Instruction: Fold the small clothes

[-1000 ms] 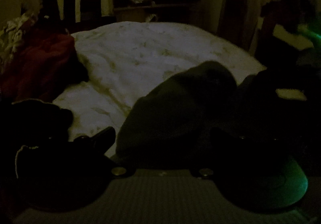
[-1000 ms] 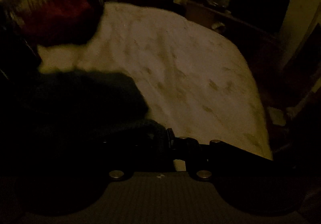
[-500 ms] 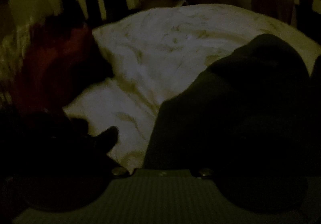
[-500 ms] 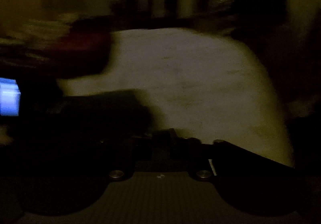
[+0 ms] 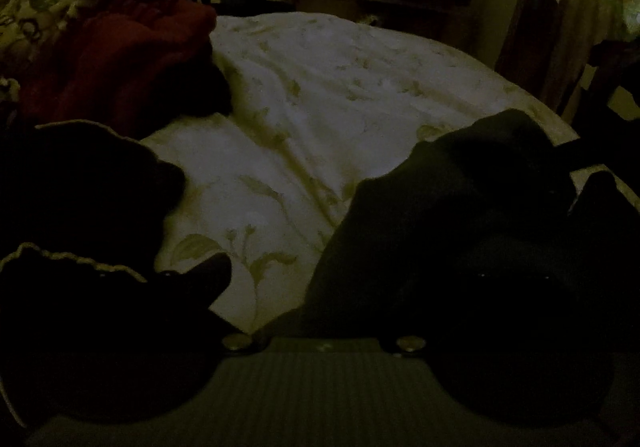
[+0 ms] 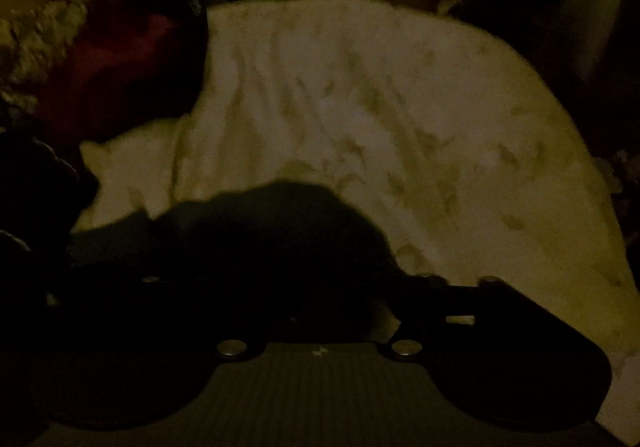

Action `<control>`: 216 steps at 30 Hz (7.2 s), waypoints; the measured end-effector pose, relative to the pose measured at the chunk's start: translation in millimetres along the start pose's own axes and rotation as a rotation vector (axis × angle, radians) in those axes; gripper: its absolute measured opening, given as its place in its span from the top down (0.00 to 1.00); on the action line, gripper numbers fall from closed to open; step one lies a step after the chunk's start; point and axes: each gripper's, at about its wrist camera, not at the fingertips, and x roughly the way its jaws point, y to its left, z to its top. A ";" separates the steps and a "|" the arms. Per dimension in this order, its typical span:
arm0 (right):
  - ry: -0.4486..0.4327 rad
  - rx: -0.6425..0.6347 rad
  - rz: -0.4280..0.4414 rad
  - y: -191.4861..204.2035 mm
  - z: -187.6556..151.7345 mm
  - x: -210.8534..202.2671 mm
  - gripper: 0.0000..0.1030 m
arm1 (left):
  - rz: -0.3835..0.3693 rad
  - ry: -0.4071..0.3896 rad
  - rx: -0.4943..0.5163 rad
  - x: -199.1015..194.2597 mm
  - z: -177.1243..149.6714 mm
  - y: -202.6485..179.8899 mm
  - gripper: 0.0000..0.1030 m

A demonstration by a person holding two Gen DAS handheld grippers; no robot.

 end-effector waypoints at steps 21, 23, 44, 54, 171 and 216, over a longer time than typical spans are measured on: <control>-0.507 -0.087 0.456 139.8 154.8 -27.1 0.92 | 0.085 -0.085 0.046 -30.5 -3.4 -4.6 0.00; -0.441 -0.120 0.427 148.6 150.1 -9.2 0.72 | 0.092 -0.050 0.039 -24.6 -4.8 -0.6 0.00; 0.138 -0.378 0.411 31.5 8.3 9.3 0.47 | -0.048 -0.073 0.000 -32.2 63.2 10.7 0.00; 0.247 -0.347 0.475 62.8 -16.4 46.4 0.61 | -0.072 -0.010 -0.079 -11.7 30.8 38.5 0.00; -0.451 1.373 0.064 -270.1 -367.4 -188.1 0.39 | -0.304 0.100 0.530 -109.3 -115.4 -273.6 0.00; -0.114 1.143 -0.056 -331.6 -251.6 -138.9 0.03 | -0.275 0.193 0.485 -100.2 -108.9 -232.6 0.00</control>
